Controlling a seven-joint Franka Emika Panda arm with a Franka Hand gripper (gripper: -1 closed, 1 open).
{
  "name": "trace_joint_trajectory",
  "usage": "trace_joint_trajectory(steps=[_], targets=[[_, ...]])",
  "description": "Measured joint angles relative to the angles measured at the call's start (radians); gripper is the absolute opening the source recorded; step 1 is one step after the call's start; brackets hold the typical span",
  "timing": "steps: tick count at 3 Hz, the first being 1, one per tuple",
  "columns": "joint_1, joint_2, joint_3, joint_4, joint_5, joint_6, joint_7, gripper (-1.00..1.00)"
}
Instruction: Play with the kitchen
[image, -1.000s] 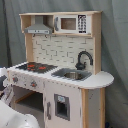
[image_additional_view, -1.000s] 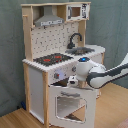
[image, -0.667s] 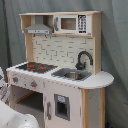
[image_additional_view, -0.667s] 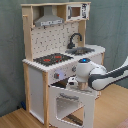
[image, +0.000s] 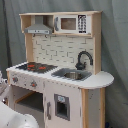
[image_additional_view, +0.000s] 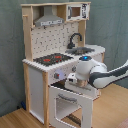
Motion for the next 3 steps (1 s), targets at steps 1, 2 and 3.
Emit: trace_joint_trajectory(steps=[1,2,3], targets=[[0.058,0.0,-0.082,-0.01,-0.047,-0.047,0.031,-1.0],[0.07,0.0,-0.098,-0.012,-0.057,-0.058,0.036,-1.0],[0.084,0.0,-0.115,-0.014,-0.066,-0.07,0.043,1.0]])
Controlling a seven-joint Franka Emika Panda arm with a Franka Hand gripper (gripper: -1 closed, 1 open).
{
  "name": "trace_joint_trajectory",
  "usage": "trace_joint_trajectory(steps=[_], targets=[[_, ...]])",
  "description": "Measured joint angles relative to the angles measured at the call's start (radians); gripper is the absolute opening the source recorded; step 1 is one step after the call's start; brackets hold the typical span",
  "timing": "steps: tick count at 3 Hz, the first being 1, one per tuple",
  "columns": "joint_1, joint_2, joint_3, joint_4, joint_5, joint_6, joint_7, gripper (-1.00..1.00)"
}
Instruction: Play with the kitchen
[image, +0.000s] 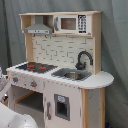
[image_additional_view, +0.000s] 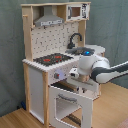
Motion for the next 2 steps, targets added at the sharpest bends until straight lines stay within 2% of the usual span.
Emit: trace_joint_trajectory(steps=[1,2], targets=[[0.025,0.0,-0.029,-0.003,-0.023,-0.025,0.014,1.0],[0.076,-0.001,-0.083,-0.008,-0.086,-0.082,0.05,1.0]])
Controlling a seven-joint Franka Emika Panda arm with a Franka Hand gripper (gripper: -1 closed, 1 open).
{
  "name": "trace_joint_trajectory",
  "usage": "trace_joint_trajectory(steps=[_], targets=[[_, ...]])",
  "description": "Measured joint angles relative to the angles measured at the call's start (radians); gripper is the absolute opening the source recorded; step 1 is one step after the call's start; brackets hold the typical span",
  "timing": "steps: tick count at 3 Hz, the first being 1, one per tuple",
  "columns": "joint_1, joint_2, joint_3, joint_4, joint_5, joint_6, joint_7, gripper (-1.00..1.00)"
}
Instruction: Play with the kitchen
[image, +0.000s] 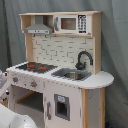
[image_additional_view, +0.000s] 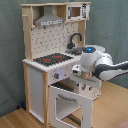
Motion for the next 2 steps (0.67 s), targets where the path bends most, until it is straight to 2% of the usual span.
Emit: trace_joint_trajectory(steps=[2], targets=[[0.05,-0.012,-0.055,-0.006,-0.159,-0.096,0.065,1.0]])
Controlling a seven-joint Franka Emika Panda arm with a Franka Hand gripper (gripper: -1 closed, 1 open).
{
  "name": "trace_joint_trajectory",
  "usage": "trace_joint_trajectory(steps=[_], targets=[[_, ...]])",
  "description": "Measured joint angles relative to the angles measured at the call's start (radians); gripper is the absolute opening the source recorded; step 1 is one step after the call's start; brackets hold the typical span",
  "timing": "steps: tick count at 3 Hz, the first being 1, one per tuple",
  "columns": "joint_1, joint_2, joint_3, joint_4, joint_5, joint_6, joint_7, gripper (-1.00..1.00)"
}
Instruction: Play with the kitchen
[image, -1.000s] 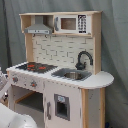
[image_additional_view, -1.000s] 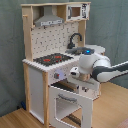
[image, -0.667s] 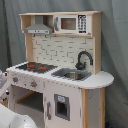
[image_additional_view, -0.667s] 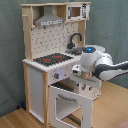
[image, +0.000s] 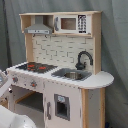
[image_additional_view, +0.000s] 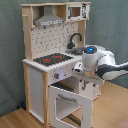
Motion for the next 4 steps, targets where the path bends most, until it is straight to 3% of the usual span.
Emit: trace_joint_trajectory(steps=[2,4], targets=[[0.039,-0.037,-0.069,0.03,-0.199,-0.142,0.051,1.0],[0.087,-0.069,-0.121,0.096,-0.347,-0.301,0.07,1.0]])
